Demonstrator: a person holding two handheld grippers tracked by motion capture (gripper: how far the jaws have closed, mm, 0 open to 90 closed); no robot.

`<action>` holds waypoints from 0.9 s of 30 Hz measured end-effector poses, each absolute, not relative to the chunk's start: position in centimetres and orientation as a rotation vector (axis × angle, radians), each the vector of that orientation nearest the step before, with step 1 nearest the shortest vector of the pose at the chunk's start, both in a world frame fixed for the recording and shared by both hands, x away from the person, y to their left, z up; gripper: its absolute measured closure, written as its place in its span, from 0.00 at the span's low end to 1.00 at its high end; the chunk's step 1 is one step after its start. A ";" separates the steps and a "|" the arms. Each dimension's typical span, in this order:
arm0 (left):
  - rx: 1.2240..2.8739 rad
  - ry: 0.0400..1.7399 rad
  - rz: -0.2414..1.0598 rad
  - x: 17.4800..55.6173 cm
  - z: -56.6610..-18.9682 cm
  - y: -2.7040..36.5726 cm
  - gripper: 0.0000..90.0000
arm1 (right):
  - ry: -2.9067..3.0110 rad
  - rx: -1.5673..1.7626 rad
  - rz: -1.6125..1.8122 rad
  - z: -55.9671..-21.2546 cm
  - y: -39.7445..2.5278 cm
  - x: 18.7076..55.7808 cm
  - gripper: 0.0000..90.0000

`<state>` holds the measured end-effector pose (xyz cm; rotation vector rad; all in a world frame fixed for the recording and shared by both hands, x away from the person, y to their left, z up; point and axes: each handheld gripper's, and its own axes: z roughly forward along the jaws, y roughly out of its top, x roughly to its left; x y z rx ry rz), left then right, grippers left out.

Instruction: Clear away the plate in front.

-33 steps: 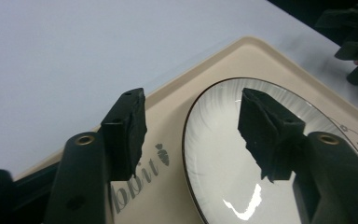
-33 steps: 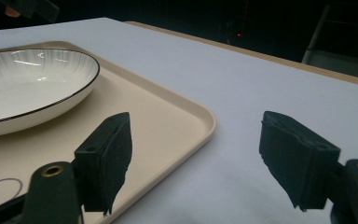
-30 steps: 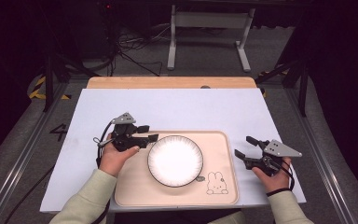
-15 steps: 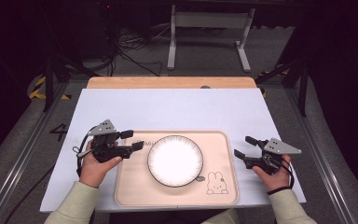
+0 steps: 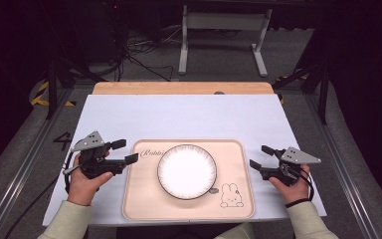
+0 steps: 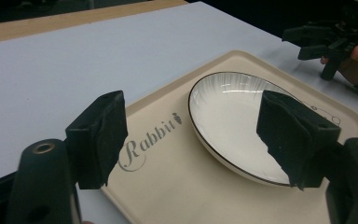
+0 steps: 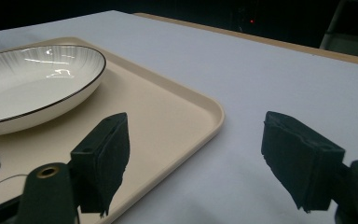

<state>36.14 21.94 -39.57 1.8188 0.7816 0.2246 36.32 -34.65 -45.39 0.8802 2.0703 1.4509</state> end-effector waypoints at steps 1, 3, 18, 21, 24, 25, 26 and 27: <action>1.807 0.777 0.225 36.1 -39.7 22.2 0.25 | 2.070 0.881 1.453 -45.4 -34.6 36.3 0.27; 1.807 0.772 0.230 36.0 -39.9 22.6 0.23 | 2.070 0.881 1.456 -45.4 -34.6 36.3 0.27; 1.800 0.812 0.223 35.2 -42.1 24.9 0.20 | 2.086 0.904 1.473 -45.4 -34.8 36.6 0.24; 1.786 0.823 0.217 35.0 -42.9 25.4 0.20 | 2.086 0.911 1.484 -45.4 -34.9 36.6 0.24; 1.785 0.828 0.209 34.8 -43.4 25.6 0.20 | 2.086 0.914 1.485 -45.4 -35.0 36.7 0.24; 1.789 0.828 0.213 34.8 -43.6 25.8 0.20 | 2.084 0.914 1.486 -45.4 -35.0 36.7 0.24; 1.790 0.830 0.213 34.9 -43.8 25.8 0.20 | 2.082 0.913 1.489 -45.4 -35.0 36.7 0.24; 1.782 0.835 0.204 34.9 -44.0 25.9 0.20 | 2.080 0.913 1.493 -45.4 -35.0 36.7 0.24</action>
